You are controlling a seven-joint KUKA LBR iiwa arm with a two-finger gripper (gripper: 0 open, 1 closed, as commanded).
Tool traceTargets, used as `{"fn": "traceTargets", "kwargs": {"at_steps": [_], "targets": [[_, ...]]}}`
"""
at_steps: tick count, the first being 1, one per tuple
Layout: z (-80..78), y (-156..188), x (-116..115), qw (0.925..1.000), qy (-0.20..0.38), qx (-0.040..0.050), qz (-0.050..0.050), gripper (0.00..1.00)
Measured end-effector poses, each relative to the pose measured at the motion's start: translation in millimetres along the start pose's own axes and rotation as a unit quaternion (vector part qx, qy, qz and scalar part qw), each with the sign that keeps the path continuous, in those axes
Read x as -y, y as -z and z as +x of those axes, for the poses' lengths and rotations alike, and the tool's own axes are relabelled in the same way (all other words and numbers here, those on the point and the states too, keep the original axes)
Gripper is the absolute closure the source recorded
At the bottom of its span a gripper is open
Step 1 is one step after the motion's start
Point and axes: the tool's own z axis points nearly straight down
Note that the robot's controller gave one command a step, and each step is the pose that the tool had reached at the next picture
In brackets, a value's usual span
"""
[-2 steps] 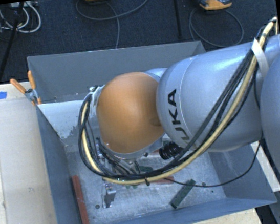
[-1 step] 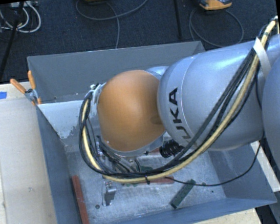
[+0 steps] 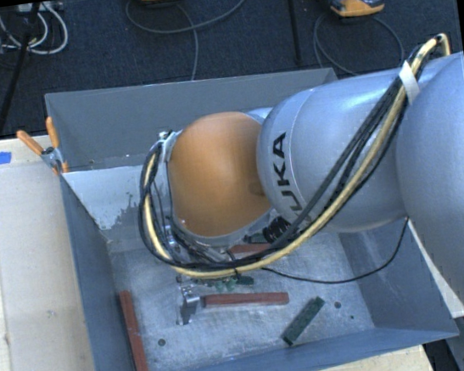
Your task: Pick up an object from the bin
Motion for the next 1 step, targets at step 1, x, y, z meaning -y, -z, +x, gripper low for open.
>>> {"fn": "traceTargets", "kwargs": {"at_steps": [1], "targets": [[-30.0, -20.8, 50.9, 0.9999, 0.016, -0.002, 0.001, 0.0]]}}
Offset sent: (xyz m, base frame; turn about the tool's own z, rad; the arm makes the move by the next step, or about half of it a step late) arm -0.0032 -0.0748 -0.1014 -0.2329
